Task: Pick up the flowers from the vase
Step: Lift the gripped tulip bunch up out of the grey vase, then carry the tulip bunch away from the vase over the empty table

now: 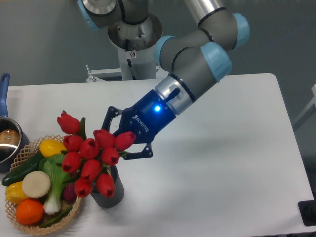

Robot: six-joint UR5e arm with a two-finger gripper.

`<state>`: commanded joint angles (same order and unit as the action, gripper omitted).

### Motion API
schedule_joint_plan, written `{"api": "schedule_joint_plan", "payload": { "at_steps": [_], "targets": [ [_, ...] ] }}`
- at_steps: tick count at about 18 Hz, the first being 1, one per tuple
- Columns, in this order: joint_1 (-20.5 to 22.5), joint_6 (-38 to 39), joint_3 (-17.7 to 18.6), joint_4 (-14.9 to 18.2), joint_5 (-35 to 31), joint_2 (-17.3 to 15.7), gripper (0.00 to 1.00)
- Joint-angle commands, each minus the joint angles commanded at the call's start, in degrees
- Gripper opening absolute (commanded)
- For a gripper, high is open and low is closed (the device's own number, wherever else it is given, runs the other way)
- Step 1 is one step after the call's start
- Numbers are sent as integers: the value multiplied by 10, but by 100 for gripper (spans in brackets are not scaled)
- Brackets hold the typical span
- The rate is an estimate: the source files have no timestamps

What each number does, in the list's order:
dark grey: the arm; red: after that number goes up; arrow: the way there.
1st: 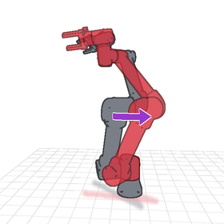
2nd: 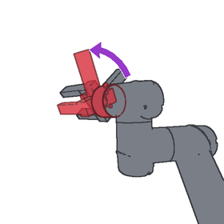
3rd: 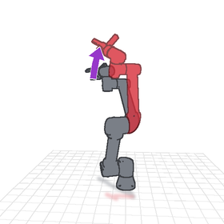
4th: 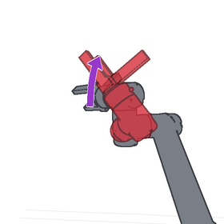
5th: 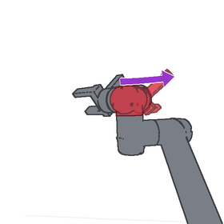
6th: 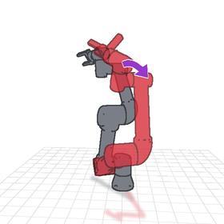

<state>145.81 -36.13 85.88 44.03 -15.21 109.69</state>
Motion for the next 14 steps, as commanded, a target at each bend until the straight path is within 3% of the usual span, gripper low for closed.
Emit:
{"api": "schedule_joint_plan", "payload": {
  "at_steps": [7, 14],
  "targets": [
    [46, 22, -14, 0, 39, -1, 0],
    [103, 9, -7, -1, 28, -3, 0]
  ]
}}
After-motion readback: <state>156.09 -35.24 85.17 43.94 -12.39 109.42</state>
